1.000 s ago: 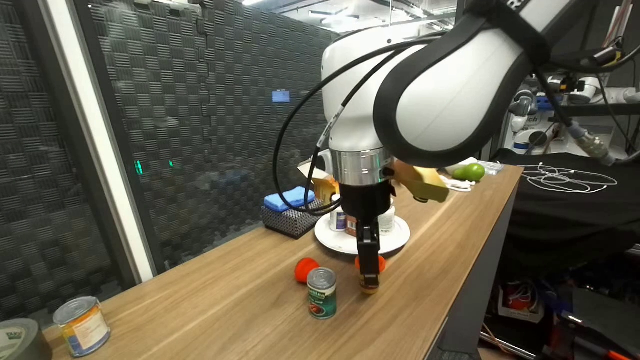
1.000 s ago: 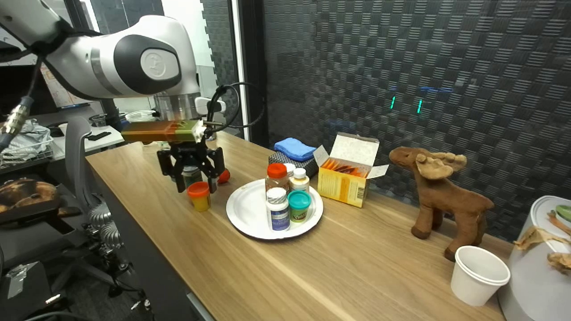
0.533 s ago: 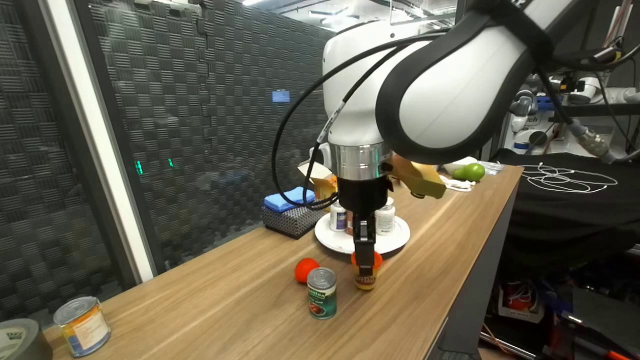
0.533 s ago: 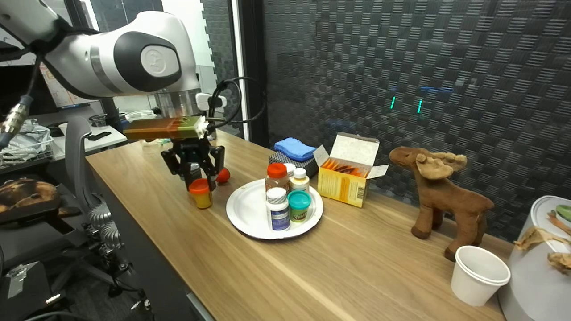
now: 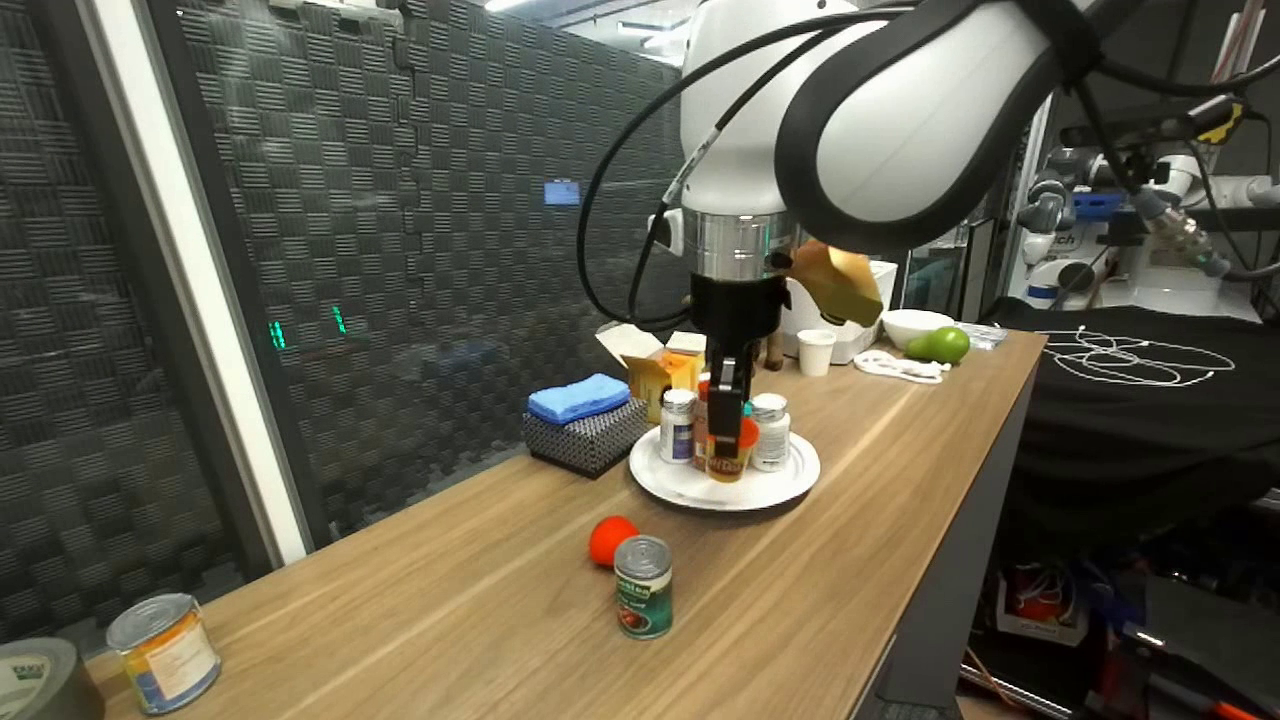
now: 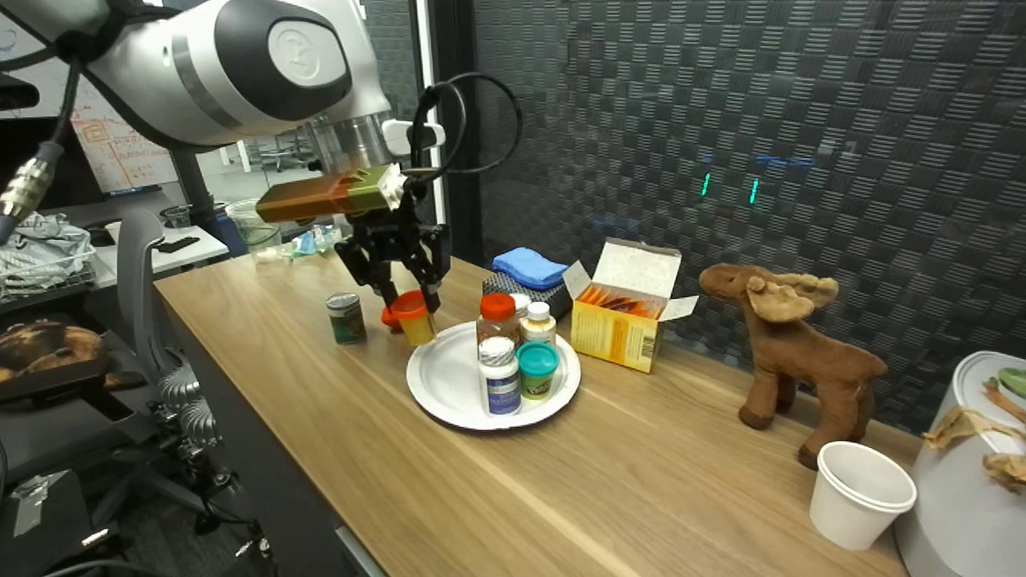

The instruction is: Put the bottles on the tray

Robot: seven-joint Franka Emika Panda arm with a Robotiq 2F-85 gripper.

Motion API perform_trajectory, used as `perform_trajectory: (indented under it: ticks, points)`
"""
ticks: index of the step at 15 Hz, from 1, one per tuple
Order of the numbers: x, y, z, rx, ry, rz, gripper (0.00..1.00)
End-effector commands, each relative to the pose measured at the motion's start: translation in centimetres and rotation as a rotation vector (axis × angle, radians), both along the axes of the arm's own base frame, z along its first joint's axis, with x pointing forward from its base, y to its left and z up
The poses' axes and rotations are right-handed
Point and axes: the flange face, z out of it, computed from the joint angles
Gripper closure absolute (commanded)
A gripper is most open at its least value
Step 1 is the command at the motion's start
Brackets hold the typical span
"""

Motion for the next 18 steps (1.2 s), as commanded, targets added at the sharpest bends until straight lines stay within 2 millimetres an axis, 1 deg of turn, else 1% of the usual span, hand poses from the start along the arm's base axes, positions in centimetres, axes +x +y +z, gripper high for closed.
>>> perform_trajectory:
  ticks: [1, 5, 9, 13, 18]
  points:
    - [1.2, -2.4, 0.6, -0.059, -0.035, -0.043, 0.71]
    - [2.2, -4.6, 0.2, -0.083, -0.018, -0.078, 0.71]
    - [2.8, -5.8, -0.2, -0.078, 0.015, -0.106, 0.71]
    - [3.1, -6.2, -0.5, -0.087, 0.031, -0.114, 0.71]
    - [3.1, -5.8, -0.3, -0.089, 0.013, -0.108, 0.71]
